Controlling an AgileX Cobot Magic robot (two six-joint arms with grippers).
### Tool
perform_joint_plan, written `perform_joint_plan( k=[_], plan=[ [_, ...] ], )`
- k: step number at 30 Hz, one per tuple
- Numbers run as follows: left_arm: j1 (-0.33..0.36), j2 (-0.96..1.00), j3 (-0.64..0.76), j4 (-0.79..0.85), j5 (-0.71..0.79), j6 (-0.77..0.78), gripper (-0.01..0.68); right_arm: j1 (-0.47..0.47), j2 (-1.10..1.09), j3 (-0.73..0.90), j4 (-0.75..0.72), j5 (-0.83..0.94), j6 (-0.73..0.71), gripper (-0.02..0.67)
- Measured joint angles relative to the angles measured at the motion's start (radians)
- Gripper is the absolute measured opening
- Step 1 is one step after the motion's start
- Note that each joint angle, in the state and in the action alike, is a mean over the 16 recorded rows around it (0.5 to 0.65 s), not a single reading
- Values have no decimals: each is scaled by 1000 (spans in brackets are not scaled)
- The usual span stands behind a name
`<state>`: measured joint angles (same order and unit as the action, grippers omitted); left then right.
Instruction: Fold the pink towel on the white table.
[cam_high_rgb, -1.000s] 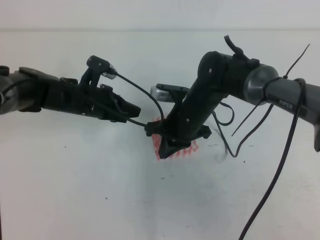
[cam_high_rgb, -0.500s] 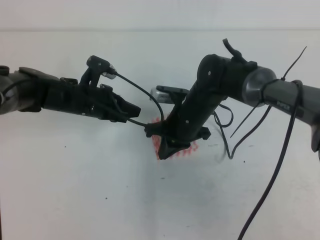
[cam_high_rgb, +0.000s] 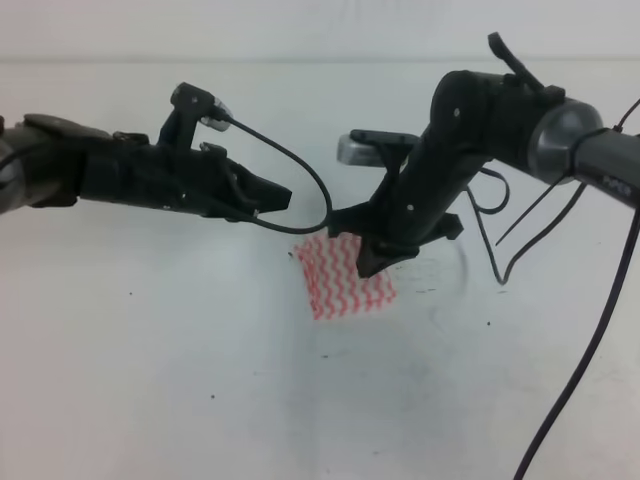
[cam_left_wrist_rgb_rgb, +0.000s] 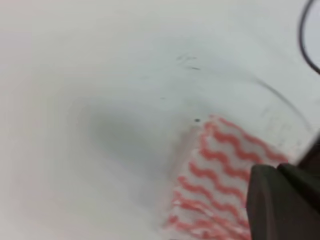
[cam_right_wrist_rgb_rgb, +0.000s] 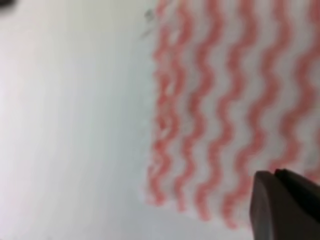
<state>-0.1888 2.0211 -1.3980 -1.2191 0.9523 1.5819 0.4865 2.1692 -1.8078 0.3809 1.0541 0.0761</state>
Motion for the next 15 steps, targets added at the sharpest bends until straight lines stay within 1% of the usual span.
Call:
perform_joint_plan(
  k=[6, 15],
  plan=[
    [-52, 1, 0, -1, -3, 12, -6, -55, 1, 0, -9, -5, 7, -16],
    [-145, 43, 0, 40, -80, 27, -6, -119, -1, 0, 2, -12, 7, -17]
  ],
)
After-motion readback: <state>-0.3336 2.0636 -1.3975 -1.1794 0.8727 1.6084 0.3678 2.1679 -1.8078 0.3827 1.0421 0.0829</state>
